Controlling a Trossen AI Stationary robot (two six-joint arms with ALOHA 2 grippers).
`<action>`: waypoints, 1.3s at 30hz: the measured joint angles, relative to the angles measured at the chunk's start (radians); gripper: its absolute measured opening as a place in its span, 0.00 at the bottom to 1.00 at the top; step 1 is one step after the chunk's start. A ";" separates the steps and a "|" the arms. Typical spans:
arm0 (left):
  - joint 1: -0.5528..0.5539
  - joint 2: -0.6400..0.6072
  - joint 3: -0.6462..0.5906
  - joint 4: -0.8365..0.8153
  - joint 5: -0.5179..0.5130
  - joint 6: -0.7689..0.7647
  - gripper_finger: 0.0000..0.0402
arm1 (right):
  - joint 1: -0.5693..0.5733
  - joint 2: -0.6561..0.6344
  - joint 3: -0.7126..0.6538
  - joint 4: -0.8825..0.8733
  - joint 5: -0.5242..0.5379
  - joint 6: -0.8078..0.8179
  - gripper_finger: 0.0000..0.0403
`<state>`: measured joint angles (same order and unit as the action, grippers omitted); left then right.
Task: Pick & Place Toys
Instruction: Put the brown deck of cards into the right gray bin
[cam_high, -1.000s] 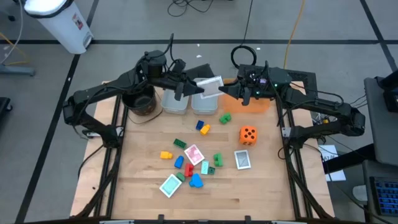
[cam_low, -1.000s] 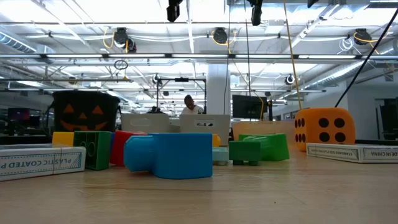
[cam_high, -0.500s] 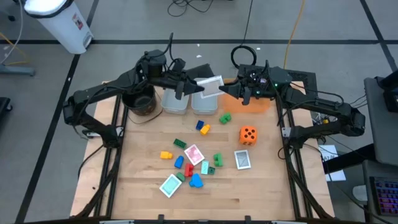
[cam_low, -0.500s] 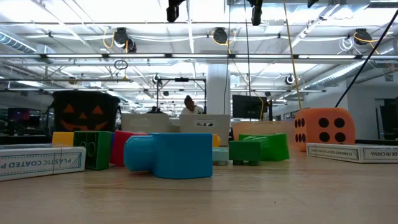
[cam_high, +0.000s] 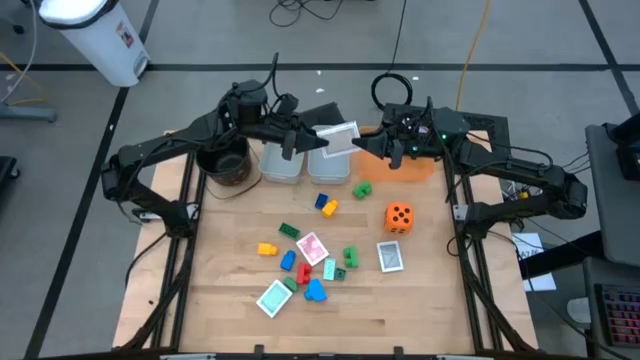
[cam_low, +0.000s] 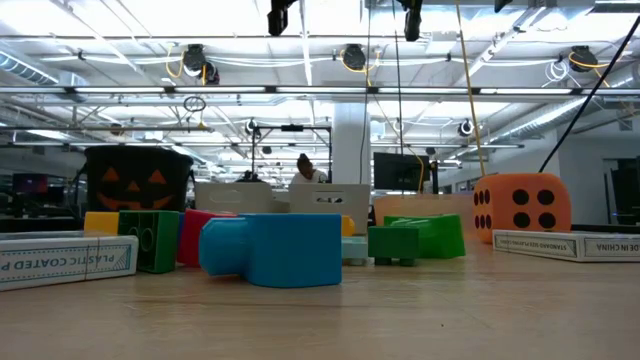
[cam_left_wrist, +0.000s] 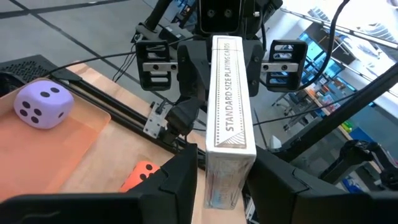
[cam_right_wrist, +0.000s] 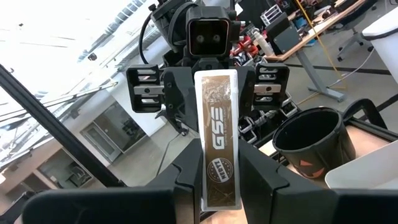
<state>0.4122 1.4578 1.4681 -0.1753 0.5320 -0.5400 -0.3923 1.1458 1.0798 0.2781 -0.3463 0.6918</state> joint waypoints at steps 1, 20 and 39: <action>0.000 0.000 0.000 0.000 0.001 0.000 0.32 | 0.000 0.000 0.000 0.000 0.000 0.000 0.15; 0.000 0.000 0.000 0.000 0.016 0.004 0.21 | 0.000 0.000 0.000 -0.001 -0.001 0.000 0.21; 0.010 0.001 0.000 0.014 0.019 0.007 0.19 | -0.074 -0.038 0.000 0.048 -0.058 -0.040 0.48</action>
<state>0.4222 1.4590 1.4681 -0.1616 0.5514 -0.5332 -0.4665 1.1076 1.0798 0.3264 -0.4048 0.6514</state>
